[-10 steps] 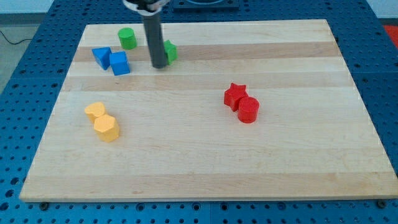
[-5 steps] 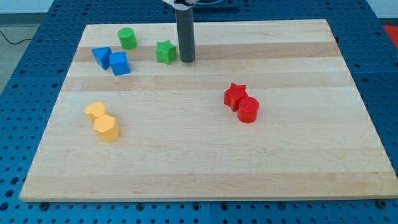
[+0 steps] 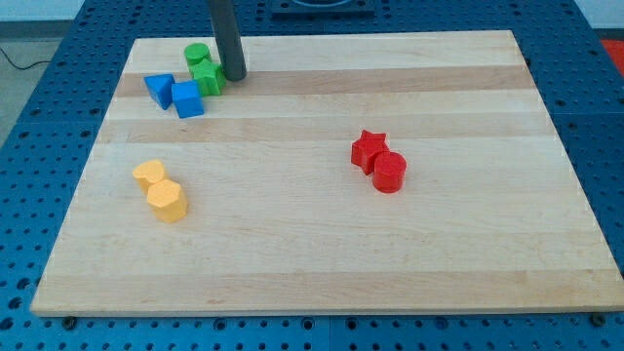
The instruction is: Keep the green blocks at the top of the blue triangle
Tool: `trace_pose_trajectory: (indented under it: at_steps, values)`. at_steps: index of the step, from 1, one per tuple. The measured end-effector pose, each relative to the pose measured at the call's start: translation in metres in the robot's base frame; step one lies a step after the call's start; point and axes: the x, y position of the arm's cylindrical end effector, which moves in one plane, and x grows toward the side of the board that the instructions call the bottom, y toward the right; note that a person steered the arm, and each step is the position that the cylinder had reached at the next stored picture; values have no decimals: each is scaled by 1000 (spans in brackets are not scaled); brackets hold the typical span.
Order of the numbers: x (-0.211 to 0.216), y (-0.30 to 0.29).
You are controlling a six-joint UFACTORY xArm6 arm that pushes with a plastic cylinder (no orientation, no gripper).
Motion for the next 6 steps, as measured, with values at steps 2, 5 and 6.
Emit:
trace_pose_trajectory:
  at_steps: [2,5,6]
  values:
    - [3,-63]
    - [3,-4]
    - [-17,5]
